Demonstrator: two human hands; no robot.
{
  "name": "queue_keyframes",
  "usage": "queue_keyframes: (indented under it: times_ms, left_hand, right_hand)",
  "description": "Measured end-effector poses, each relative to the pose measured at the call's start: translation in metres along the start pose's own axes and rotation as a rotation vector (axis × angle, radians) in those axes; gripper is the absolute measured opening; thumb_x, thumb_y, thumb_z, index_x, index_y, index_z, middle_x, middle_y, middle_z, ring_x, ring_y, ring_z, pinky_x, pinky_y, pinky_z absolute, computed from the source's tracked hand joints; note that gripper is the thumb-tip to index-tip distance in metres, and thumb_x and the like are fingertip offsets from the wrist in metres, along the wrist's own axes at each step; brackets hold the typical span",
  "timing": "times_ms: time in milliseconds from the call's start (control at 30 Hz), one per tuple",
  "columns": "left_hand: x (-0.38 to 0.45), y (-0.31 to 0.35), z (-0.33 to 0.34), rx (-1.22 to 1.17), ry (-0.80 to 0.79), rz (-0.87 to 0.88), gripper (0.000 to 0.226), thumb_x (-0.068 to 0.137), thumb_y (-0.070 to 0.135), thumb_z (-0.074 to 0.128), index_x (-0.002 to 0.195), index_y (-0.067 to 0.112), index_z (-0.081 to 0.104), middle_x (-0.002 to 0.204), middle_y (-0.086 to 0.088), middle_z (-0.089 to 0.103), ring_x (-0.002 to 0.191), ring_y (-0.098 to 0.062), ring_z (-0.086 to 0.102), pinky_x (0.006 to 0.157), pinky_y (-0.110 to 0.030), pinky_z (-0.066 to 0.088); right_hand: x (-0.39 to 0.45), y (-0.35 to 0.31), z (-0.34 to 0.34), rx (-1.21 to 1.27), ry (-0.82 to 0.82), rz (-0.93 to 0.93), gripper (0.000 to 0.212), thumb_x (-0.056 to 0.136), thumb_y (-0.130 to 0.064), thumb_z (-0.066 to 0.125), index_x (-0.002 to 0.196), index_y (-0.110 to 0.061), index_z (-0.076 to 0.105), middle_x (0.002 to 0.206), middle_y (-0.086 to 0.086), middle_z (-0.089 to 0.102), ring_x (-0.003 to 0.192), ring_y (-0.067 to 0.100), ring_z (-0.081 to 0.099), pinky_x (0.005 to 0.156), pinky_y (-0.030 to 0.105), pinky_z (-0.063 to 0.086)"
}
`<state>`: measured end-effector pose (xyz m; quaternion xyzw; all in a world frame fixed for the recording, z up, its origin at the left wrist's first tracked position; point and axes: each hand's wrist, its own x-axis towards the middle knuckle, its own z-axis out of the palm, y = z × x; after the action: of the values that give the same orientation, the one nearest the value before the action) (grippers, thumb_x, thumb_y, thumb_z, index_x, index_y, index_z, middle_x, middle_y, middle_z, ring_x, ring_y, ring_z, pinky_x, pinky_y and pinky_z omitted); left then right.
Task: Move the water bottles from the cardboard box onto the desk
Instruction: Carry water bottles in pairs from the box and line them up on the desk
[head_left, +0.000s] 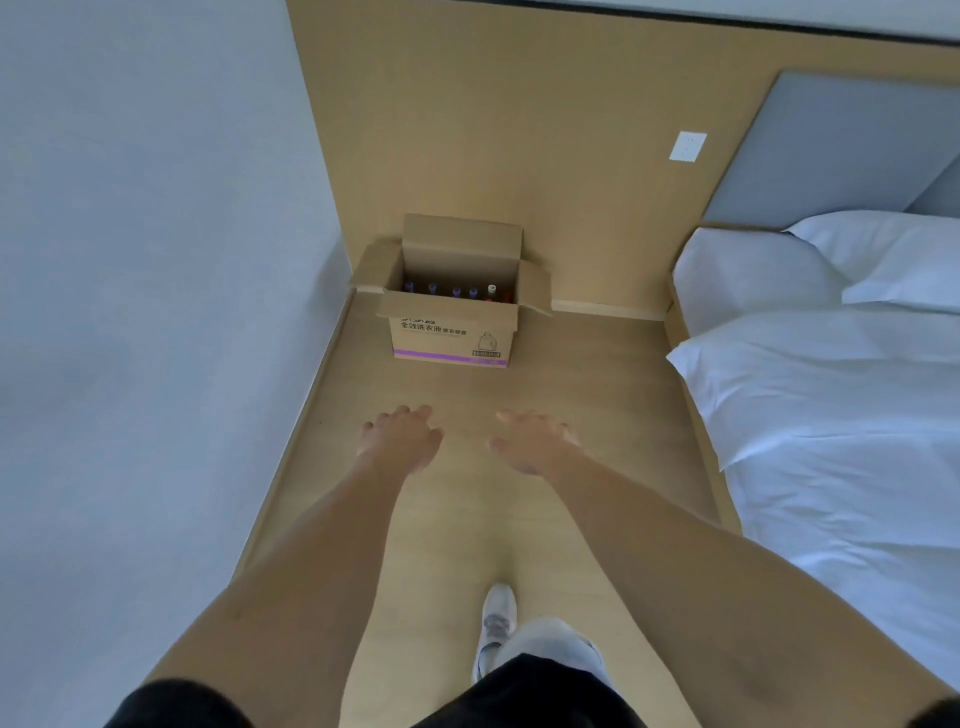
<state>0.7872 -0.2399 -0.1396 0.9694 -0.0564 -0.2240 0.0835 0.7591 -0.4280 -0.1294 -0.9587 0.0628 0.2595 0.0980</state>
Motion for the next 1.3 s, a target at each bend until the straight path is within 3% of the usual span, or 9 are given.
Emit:
queue_keyframes:
  times_ms: [233, 500, 667, 867, 1000, 1300]
  left_hand:
    - [0.129, -0.027, -0.05, 0.003, 0.006, -0.039, 0.051, 0.103, 0.043, 0.035, 0.151, 0.029, 0.036, 0.149, -0.008, 0.045, 0.134, -0.033, 0.044, 0.109, -0.047, 0.035]
    - [0.29, -0.031, -0.152, -0.002, 0.047, -0.118, 0.049, 0.103, 0.041, 0.034, 0.15, 0.029, 0.036, 0.149, -0.005, 0.047, 0.131, -0.031, 0.046, 0.106, -0.046, 0.034]
    - [0.372, -0.022, -0.19, 0.024, 0.013, -0.116, 0.047, 0.103, 0.039, 0.033, 0.149, 0.028, 0.038, 0.146, -0.007, 0.047, 0.13, -0.032, 0.046, 0.105, -0.046, 0.033]
    - [0.486, 0.004, -0.213, 0.045, -0.013, -0.018, 0.043, 0.1, 0.034, 0.036, 0.14, 0.024, 0.046, 0.138, -0.009, 0.053, 0.125, -0.032, 0.049, 0.097, -0.042, 0.037]
    - [0.572, 0.018, -0.221, 0.041, -0.038, 0.075, 0.045, 0.101, 0.041, 0.038, 0.142, 0.026, 0.047, 0.139, -0.008, 0.051, 0.126, -0.033, 0.049, 0.105, -0.047, 0.04]
    - [0.769, 0.023, -0.244, 0.082, -0.196, 0.194, 0.046, 0.1, 0.046, 0.037, 0.141, 0.028, 0.048, 0.141, -0.009, 0.052, 0.127, -0.037, 0.048, 0.101, -0.05, 0.037]
  right_hand:
    - [0.141, -0.03, -0.045, 0.026, -0.044, -0.037, 0.065, 0.098, -0.058, 0.037, 0.157, -0.035, 0.022, 0.161, 0.008, 0.031, 0.146, 0.032, 0.031, 0.115, 0.048, 0.027]
    - [0.312, -0.056, -0.149, 0.016, -0.044, -0.093, 0.059, 0.098, -0.057, 0.039, 0.152, -0.032, 0.034, 0.149, 0.009, 0.047, 0.135, 0.033, 0.043, 0.106, 0.047, 0.037]
    - [0.388, -0.055, -0.197, 0.027, -0.054, -0.095, 0.063, 0.097, -0.056, 0.038, 0.155, -0.035, 0.027, 0.156, 0.006, 0.039, 0.14, 0.034, 0.038, 0.11, 0.051, 0.034]
    - [0.468, -0.031, -0.235, 0.118, -0.052, 0.018, 0.054, 0.092, -0.053, 0.042, 0.139, -0.027, 0.045, 0.138, 0.012, 0.053, 0.124, 0.036, 0.051, 0.099, 0.046, 0.042]
    - [0.53, -0.012, -0.258, 0.159, -0.036, 0.121, 0.06, 0.095, -0.056, 0.043, 0.148, -0.029, 0.038, 0.148, 0.008, 0.046, 0.134, 0.034, 0.045, 0.107, 0.044, 0.037]
    - [0.689, -0.011, -0.29, 0.277, -0.111, 0.291, 0.059, 0.101, -0.042, 0.045, 0.155, -0.024, 0.032, 0.154, 0.012, 0.042, 0.14, 0.035, 0.039, 0.114, 0.046, 0.035]
